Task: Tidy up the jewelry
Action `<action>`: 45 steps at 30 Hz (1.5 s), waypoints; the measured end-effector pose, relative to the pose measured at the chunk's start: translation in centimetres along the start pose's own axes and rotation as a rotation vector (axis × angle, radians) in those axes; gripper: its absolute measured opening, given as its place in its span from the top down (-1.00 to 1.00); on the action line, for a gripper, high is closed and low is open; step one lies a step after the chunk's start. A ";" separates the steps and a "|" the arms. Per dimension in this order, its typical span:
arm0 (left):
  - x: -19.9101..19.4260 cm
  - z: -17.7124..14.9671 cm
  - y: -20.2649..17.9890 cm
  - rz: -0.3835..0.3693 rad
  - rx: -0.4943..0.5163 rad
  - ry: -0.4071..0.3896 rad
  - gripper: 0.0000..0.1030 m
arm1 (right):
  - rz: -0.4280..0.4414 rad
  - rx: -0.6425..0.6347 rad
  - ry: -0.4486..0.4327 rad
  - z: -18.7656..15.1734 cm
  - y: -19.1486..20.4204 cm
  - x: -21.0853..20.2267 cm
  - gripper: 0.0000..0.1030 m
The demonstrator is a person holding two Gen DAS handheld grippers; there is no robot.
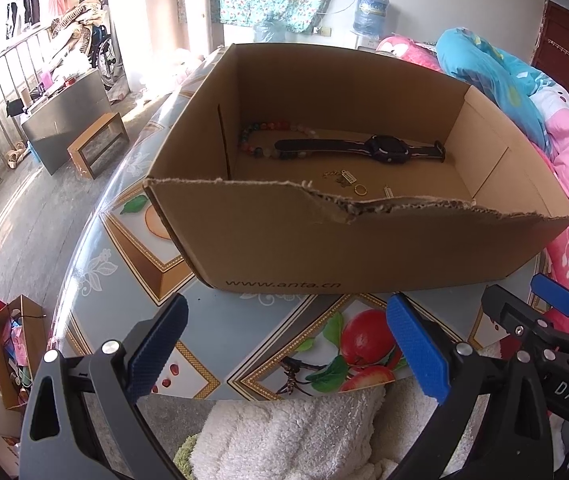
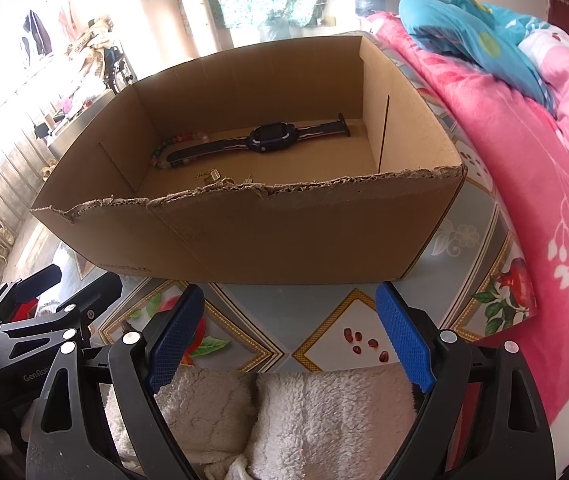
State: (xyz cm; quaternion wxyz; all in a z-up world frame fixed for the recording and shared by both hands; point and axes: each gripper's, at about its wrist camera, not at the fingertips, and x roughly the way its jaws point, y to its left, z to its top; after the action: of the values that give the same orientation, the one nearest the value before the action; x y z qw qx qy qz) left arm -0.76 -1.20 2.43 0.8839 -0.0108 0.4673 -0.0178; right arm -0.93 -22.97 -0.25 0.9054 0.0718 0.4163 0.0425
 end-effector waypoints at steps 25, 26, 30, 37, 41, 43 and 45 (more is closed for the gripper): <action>0.1 -0.1 0.0 0.001 0.000 0.004 -0.89 | -0.001 -0.002 0.010 0.0 0.1 0.2 -0.62; 0.1 -0.1 0.0 -0.001 0.000 0.005 -0.89 | 0.000 -0.002 0.010 0.0 0.1 0.2 -0.62; 0.0 -0.2 0.1 -0.001 -0.002 0.004 -0.89 | -0.002 -0.005 0.007 0.1 0.2 0.1 -0.62; 0.0 -0.2 0.2 0.000 -0.002 0.002 -0.89 | -0.003 -0.006 0.004 0.1 0.1 -0.1 -0.62; -0.1 -0.1 0.3 0.001 -0.002 0.006 -0.89 | -0.001 -0.005 0.003 0.2 0.1 -0.1 -0.62; -0.1 -0.1 0.4 0.000 -0.002 0.007 -0.89 | 0.000 -0.005 0.003 0.3 0.1 0.0 -0.62; -0.1 -0.1 0.4 0.000 -0.001 0.007 -0.89 | 0.001 -0.006 0.003 0.3 0.1 0.0 -0.62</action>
State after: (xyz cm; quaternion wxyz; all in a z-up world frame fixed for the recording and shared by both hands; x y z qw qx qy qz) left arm -0.88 -0.81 2.45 0.8823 -0.0109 0.4702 -0.0175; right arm -0.71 -22.95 0.00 0.9049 0.0693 0.4177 0.0441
